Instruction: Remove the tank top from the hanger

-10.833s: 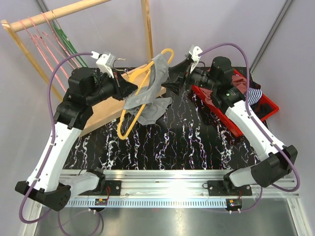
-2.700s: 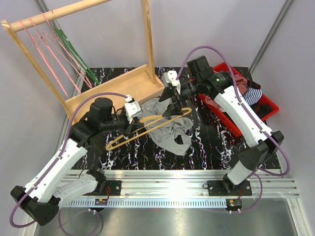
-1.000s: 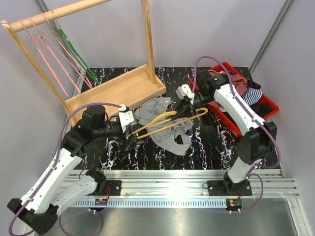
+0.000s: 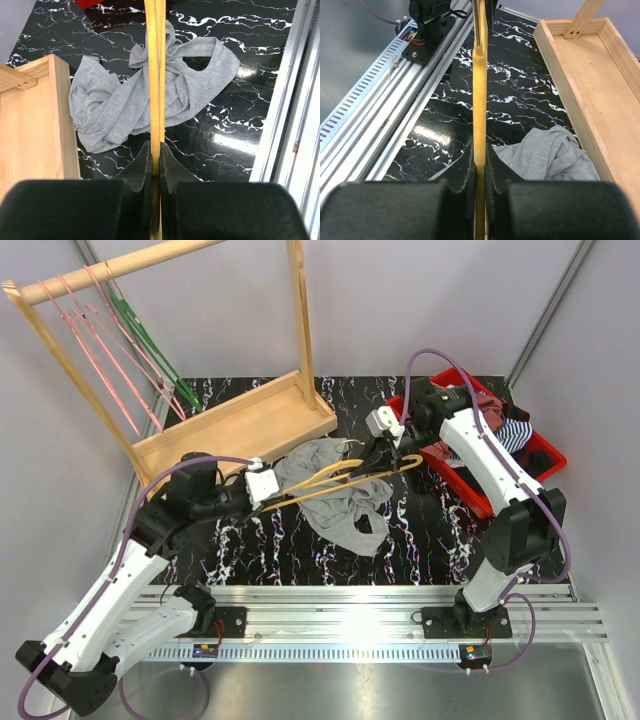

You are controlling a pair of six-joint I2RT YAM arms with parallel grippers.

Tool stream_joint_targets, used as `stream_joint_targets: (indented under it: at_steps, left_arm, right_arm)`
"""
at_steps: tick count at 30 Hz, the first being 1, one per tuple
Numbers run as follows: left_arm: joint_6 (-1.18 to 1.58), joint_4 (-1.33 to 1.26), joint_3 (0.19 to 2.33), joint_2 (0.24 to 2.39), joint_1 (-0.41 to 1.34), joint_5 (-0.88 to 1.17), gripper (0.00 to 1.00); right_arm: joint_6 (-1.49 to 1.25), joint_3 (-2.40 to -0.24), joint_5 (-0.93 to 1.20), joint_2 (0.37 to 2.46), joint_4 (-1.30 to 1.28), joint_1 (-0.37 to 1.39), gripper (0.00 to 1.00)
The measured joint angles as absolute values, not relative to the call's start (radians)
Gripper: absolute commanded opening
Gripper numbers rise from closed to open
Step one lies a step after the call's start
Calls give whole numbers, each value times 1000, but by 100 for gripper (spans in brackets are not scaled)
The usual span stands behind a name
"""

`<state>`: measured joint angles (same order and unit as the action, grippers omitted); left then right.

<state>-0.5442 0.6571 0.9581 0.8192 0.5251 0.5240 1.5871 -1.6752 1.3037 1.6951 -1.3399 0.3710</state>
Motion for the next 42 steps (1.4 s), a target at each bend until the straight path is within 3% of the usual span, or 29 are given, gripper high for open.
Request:
stream_joint_targets:
  at_steps: [1,2,3,7,11,16,23,29,42]
  left_arm:
    - [-540,656,958,819,526,518,0]
    - [-531,656,958,819,526,502,0]
    - [-523,661,958,819,526,485,0]
    - [-467,671,955,818,526,409,0]
    - [-401,672,941,809,524,348,0]
    - [-311,675,939,790,524,276,0]
    - [-146,655,967,753,524,142,0]
    - [53,659,1072,748,524,-60,0]
    - [444,607,1314,855,524,-408,0]
  right_arm:
    - [1586,-1675,1304,1695,-1340,371,38]
    - [1575,-1675,1305,1695,-1340,371,72]
    - [1560,-1675,1312,1693,-1342,369,99]
    - [1415,-1662,1329,1654,-1293,352,100]
    - [1084,-1583,1280,1533,-1015,339,100]
    - [795,-1469,1095,1383,-658,337,100]
    - [470,-1438,757,1392,-384,322,100]
    - [291,-1400,542,1413,-311,318,100]
    - [157,-1396,479,1454,-255,318,100]
